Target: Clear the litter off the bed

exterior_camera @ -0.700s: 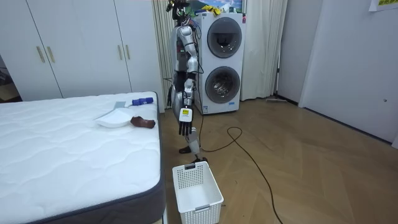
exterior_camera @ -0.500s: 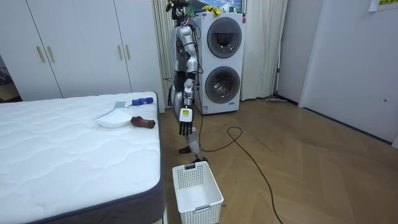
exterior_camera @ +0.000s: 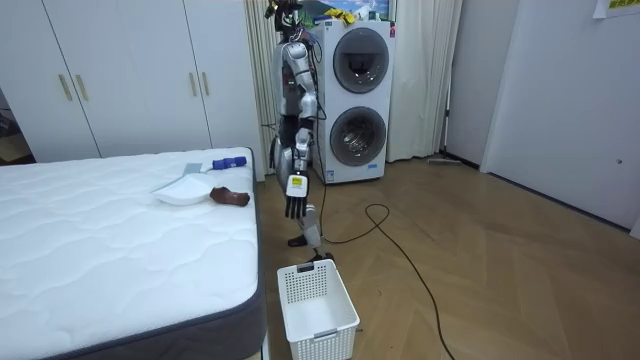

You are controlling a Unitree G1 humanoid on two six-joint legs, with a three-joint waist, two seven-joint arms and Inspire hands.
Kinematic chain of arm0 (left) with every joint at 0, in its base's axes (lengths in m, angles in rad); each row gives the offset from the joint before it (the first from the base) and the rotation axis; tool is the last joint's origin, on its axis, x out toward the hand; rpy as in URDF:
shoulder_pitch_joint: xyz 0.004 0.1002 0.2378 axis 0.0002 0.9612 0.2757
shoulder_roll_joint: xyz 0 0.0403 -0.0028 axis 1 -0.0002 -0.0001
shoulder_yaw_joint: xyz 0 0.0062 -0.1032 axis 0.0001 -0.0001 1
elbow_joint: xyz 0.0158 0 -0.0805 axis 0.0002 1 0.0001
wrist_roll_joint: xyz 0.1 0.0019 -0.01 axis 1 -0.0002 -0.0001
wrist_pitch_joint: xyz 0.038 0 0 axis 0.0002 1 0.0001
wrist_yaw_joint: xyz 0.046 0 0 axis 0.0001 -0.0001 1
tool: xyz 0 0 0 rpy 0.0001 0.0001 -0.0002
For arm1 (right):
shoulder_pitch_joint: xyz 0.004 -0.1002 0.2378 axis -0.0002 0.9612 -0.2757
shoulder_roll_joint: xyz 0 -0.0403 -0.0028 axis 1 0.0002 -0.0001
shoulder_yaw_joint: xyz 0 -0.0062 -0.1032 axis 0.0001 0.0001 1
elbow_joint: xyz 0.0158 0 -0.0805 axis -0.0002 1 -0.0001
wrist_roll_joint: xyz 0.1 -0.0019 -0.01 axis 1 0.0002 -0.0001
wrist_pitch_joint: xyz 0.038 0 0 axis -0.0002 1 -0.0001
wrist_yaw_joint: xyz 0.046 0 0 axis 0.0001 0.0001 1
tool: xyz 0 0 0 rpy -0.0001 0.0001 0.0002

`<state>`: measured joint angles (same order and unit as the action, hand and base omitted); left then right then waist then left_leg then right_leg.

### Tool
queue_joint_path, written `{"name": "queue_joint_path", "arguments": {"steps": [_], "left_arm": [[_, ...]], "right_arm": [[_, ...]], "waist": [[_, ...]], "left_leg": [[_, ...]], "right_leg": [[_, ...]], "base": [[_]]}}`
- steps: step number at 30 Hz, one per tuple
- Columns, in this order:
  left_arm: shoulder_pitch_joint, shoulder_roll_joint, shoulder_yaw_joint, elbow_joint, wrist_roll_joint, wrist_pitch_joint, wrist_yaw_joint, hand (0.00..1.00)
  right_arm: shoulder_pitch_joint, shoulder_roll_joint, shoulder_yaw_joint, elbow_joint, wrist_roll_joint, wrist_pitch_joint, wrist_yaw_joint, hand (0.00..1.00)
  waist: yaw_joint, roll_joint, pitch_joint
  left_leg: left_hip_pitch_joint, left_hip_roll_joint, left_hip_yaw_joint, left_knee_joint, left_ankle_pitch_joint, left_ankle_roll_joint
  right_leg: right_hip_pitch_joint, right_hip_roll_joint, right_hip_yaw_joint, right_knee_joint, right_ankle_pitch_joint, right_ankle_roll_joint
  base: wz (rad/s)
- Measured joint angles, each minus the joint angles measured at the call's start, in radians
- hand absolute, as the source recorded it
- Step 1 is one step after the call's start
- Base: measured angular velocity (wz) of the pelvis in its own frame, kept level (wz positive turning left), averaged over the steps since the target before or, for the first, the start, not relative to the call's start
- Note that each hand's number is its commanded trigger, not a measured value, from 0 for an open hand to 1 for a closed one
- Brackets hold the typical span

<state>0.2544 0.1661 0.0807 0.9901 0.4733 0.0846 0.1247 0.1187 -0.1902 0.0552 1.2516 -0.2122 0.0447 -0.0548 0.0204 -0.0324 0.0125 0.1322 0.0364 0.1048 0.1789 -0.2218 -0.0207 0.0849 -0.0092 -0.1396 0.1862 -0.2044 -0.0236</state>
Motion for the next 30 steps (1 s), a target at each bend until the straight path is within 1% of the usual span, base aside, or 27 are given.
{"name": "queue_joint_path", "arguments": {"steps": [3,7,11,12,13,16,17,18,19,20,21,22,24,28,30], "left_arm": [[-0.002,-0.001,0.003,-0.029,-0.001,-0.007,0.041,0.0],[-0.024,0.0,0.002,-0.03,-0.006,-0.03,0.107,0.0],[-0.017,-0.001,0.001,-0.125,-0.013,-0.048,0.166,0.0],[-0.018,-0.001,0.0,-0.15,-0.014,-0.064,0.195,0.0],[-0.02,-0.001,-0.002,-0.159,-0.015,-0.073,0.21,0.0],[-0.041,-0.002,-0.008,-0.195,-0.038,-0.136,0.265,0.0],[-0.045,-0.002,-0.007,-0.204,-0.042,-0.142,0.266,0.0],[-0.05,-0.002,-0.007,-0.217,-0.048,-0.16,0.269,0.0],[-0.052,-0.002,-0.009,-0.226,-0.048,-0.164,0.271,0.0],[-0.051,-0.003,-0.014,-0.262,-0.048,-0.165,0.273,0.0],[-0.05,-0.003,-0.024,-0.299,-0.048,-0.171,0.277,0.0],[-0.051,-0.003,-0.029,-0.318,-0.048,-0.185,0.279,0.0],[-0.055,-0.002,-0.037,-0.327,-0.048,-0.2,0.279,0.0],[-0.064,-0.002,-0.065,-0.349,-0.048,-0.205,0.277,0.0],[-0.065,-0.002,-0.068,-0.366,-0.049,-0.218,0.277,0.0]], "right_arm": [[0.0,0.001,0.001,0.003,0.004,-0.001,-0.001,0.0],[-0.012,0.001,0.0,0.024,0.011,-0.002,-0.018,0.0],[-0.016,0.001,0.001,0.022,0.024,-0.004,-0.041,0.0],[-0.021,0.0,0.001,0.02,0.029,-0.01,-0.047,0.0],[-0.024,0.0,0.0,0.019,0.029,-0.014,-0.05,0.0],[-0.033,0.001,0.001,0.01,0.038,-0.06,-0.059,0.0],[-0.033,0.002,0.001,0.009,0.042,-0.068,-0.058,0.0],[-0.031,0.002,0.001,0.003,0.046,-0.079,-0.055,0.0],[-0.029,0.002,0.001,-0.003,0.045,-0.08,-0.054,0.0],[-0.023,0.002,0.001,-0.01,0.046,-0.09,-0.052,0.0],[-0.017,0.002,0.001,-0.012,0.046,-0.097,-0.05,0.0],[-0.016,0.002,0.001,-0.013,0.046,-0.099,-0.05,0.0],[-0.018,0.002,0.001,-0.015,0.046,-0.102,-0.05,0.0],[-0.017,0.002,0.001,-0.014,0.047,-0.112,-0.035,0.0],[-0.016,0.002,0.001,-0.014,0.047,-0.113,-0.033,0.0]], "waist": [[-0.001,0.004,0.0011],[-0.002,0.009,-0.0017],[-0.007,0.008,-0.0043],[-0.01,0.007,-0.0057],[-0.011,0.007,-0.0068],[-0.016,0.01,-0.0089],[-0.017,0.01,-0.0091],[-0.016,0.01,-0.0093],[-0.018,0.01,-0.0098],[-0.019,0.009,-0.0105],[-0.017,0.007,-0.0122],[-0.018,0.007,-0.0148],[-0.018,0.007,-0.0169],[-0.019,0.002,-0.0172],[-0.022,-0.001,-0.0164]], "left_leg": [[0.001,-0.001,-0.002,-0.004,0.0,0.0],[0.005,-0.001,-0.007,-0.009,0.0,0.0],[0.003,0.0,-0.008,-0.009,0.0,0.0],[0.002,-0.001,-0.009,-0.009,0.0,0.0],[0.002,-0.001,-0.01,-0.009,0.0,0.0],[0.0,-0.001,-0.01,-0.009,0.0,0.0],[0.0,-0.001,-0.01,-0.009,0.0,0.0],[-0.001,-0.001,-0.01,-0.009,0.0,0.0],[-0.001,-0.001,-0.01,-0.009,0.0,0.0],[-0.001,-0.001,-0.01,-0.009,0.0,0.0],[-0.001,-0.001,-0.01,-0.009,0.0,0.0],[0.0,-0.001,-0.01,-0.01,0.0,0.0],[0.002,-0.001,-0.01,-0.01,0.0,0.0],[0.003,0.0,-0.012,-0.01,0.0,0.0],[0.003,0.001,-0.012,-0.01,0.0,0.0]], "right_leg": [[0.0,-0.001,-0.001,-0.001,-0.001,0.002],[0.001,0.001,0.0,0.0,-0.001,0.002],[0.002,0.002,-0.005,0.003,-0.001,0.002],[0.001,0.002,-0.005,0.003,-0.001,0.002],[0.0,0.002,-0.004,0.003,-0.001,0.002],[-0.001,0.003,-0.003,0.001,-0.001,0.002],[-0.001,0.003,-0.003,0.001,-0.001,0.002],[-0.001,0.003,-0.004,0.0,-0.001,0.002],[-0.001,0.003,-0.005,0.0,0.0,0.002],[-0.002,0.002,-0.006,0.0,0.0,0.002],[-0.002,0.002,-0.009,0.0,0.0,0.001],[-0.001,0.002,-0.008,0.001,0.001,0.001],[0.0,0.002,-0.005,0.001,0.001,0.001],[-0.001,0.004,-0.002,0.0,0.001,0.001],[0.0,0.004,-0.001,0.0,0.001,0.001]], "base": [[0.0],[0.0],[0.03],[0.04],[0.0],[0.0],[0.0],[0.0],[0.0],[0.0],[0.0],[0.0],[-0.06],[-0.04],[0.0]]}}
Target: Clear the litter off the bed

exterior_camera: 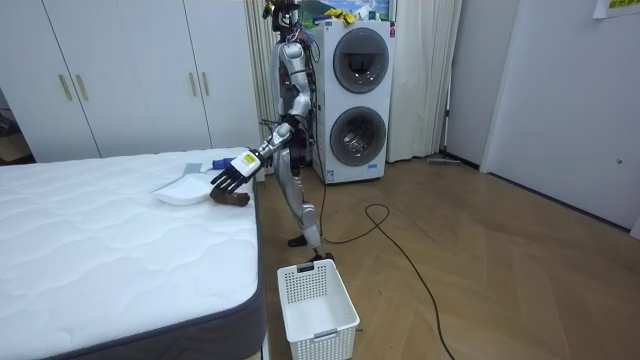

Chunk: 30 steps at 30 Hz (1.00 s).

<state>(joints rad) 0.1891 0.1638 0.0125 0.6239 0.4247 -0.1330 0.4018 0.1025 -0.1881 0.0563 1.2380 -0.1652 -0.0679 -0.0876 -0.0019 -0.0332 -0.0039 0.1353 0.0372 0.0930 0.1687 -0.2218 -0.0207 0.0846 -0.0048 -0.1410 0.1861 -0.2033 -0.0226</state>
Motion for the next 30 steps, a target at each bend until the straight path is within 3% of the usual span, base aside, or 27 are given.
{"name": "queue_joint_path", "arguments": {"steps": [5,9,12,27,30], "left_arm": [[-0.003,0.0,-0.01,-0.018,0.0,-0.028,0.001,0.0],[-0.009,0.001,-0.067,-0.018,0.0,-0.028,0.003,0.0],[-0.019,0.001,-0.096,-0.018,0.001,-0.028,0.002,0.0],[-0.068,0.008,-0.116,-0.011,-0.022,-0.037,0.001,0.0],[-0.089,0.009,-0.116,0.019,-0.022,-0.037,0.002,0.0]], "right_arm": [[-0.001,0.001,0.0,0.0,-0.001,-0.008,0.003,0.0],[-0.003,0.001,0.0,0.0,-0.003,-0.008,0.004,0.0],[-0.001,0.001,0.0,0.003,-0.007,-0.007,0.004,0.0],[-0.013,0.002,0.012,0.003,0.008,-0.005,0.003,0.0],[-0.019,0.001,0.02,0.002,0.01,-0.004,0.003,0.0]], "waist": [[-0.013,-0.003,0.0019],[-0.027,-0.001,0.014],[-0.033,0.002,0.0178],[-0.05,0.02,0.005],[-0.05,0.026,0.0071]], "left_leg": [[0.001,0.001,0.0,0.0,0.0,0.0],[-0.001,0.001,-0.003,-0.001,0.0,0.0],[-0.007,0.001,-0.003,0.0,0.0,0.0],[-0.052,0.003,0.0,0.001,0.0,0.0],[-0.062,0.003,0.002,0.001,0.0,0.0]], "right_leg": [[0.001,0.001,0.0,0.001,0.001,-0.001],[0.001,0.001,0.002,0.001,0.002,-0.001],[-0.006,0.002,0.003,0.001,0.002,-0.001],[-0.045,0.003,0.002,0.003,0.008,-0.002],[-0.056,0.003,0.003,0.004,0.009,-0.002]], "base": [[0.01],[0.02],[0.0],[0.0],[0.0]]}}
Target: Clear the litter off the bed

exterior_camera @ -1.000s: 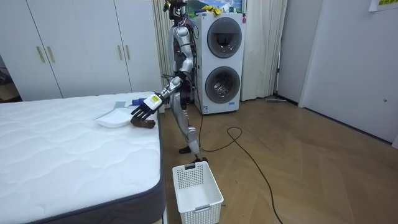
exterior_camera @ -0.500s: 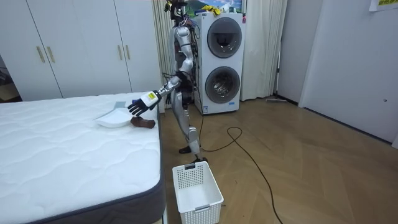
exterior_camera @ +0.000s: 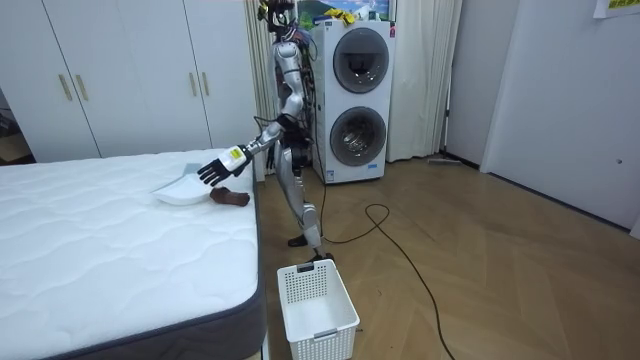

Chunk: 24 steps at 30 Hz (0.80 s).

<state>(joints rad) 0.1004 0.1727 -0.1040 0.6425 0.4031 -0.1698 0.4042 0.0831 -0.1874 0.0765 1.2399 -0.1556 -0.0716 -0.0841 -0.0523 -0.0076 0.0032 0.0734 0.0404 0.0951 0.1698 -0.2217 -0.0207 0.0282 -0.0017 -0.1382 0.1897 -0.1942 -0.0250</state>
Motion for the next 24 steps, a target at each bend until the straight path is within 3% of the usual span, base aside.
{"name": "queue_joint_path", "arguments": {"steps": [2,5,12,17,24], "left_arm": [[-0.011,0.0,-0.001,0.035,-0.007,0.0,0.001,0.0],[-0.033,0.0,-0.009,0.087,-0.019,0.0,0.004,0.0],[-0.06,0.0,-0.019,0.098,-0.018,0.001,0.024,0.0],[-0.11,-0.001,-0.019,0.179,-0.056,0.006,0.028,0.0],[-0.149,0.001,-0.017,0.259,-0.098,0.005,0.028,0.0]], "right_arm": [[-0.007,0.0,0.007,0.003,0.01,0.0,0.0,0.0],[-0.013,-0.001,0.014,0.011,0.035,0.0,0.0,0.0],[-0.023,-0.001,0.02,0.018,0.047,0.001,-0.001,0.0],[-0.054,-0.001,0.021,0.035,0.083,0.007,-0.001,0.0],[-0.093,-0.001,0.021,0.052,0.116,0.006,0.002,0.0]], "waist": [[-0.001,0.005,-0.0028],[-0.005,0.012,0.0015],[-0.009,0.015,0.0024],[-0.014,0.02,0.0085],[-0.024,0.022,0.0101]], "left_leg": [[-0.009,0.0,0.001,0.0,0.0,0.0],[-0.016,0.0,0.0,0.0,0.0,0.0],[-0.063,0.0,0.002,0.003,0.0,0.0],[-0.104,0.0,0.012,0.02,0.0,0.0],[-0.15,-0.001,0.012,0.03,0.001,0.002]], "right_leg": [[-0.011,0.0,0.0,0.003,0.0,0.0],[-0.017,0.0,-0.002,0.003,0.0,0.0],[-0.075,-0.002,0.0,0.028,0.0,0.0],[-0.122,-0.005,0.005,0.049,0.0,0.0],[-0.173,-0.007,0.007,0.065,0.001,-0.001]], "base": [[0.0],[0.0],[-0.01],[-0.06],[-0.02]]}}
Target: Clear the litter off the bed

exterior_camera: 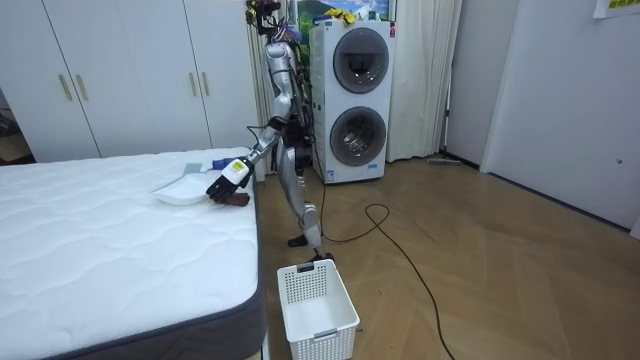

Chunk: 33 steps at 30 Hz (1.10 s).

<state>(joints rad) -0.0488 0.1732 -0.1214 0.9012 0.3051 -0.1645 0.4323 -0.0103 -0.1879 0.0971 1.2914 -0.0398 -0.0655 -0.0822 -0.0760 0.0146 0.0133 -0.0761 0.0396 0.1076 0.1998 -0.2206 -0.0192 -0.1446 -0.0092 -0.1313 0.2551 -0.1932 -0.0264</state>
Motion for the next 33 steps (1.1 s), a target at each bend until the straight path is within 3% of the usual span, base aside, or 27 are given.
{"name": "queue_joint_path", "arguments": {"steps": [10,12,23,33], "left_arm": [[-0.063,-0.004,-0.001,0.1,-0.04,-0.003,0.0,0.0],[-0.074,-0.007,-0.001,0.111,-0.042,-0.004,0.006,0.0],[-0.122,-0.01,0.0,0.168,-0.062,-0.01,0.027,0.0],[-0.202,0.004,-0.001,0.227,-0.133,-0.01,0.006,0.0]], "right_arm": [[-0.032,0.001,0.047,0.04,0.072,-0.008,0.01,0.0],[-0.036,0.001,0.059,0.041,0.077,-0.009,0.008,0.0],[-0.047,0.0,0.089,0.041,0.077,-0.022,-0.003,0.0],[-0.074,-0.002,0.159,0.038,0.081,-0.025,-0.017,0.0]], "waist": [[-0.001,-0.001,0.0039],[-0.003,0.0,0.0089],[-0.005,-0.002,0.0098],[-0.021,-0.004,0.0168]], "left_leg": [[-0.015,0.0,-0.003,0.001,0.0,0.0],[-0.021,0.0,-0.003,0.003,0.0,0.0],[-0.071,0.0,-0.003,0.009,0.0,0.0],[-0.123,-0.004,-0.005,0.088,0.0,0.0]], "right_leg": [[-0.014,-0.001,-0.005,-0.002,0.0,0.0],[-0.018,-0.002,-0.008,-0.002,0.0,0.0],[-0.07,-0.003,-0.005,0.006,0.0,0.0],[-0.075,-0.016,0.014,0.002,0.0,-0.001]], "base": [[0.0],[0.0],[-0.01],[0.03]]}}
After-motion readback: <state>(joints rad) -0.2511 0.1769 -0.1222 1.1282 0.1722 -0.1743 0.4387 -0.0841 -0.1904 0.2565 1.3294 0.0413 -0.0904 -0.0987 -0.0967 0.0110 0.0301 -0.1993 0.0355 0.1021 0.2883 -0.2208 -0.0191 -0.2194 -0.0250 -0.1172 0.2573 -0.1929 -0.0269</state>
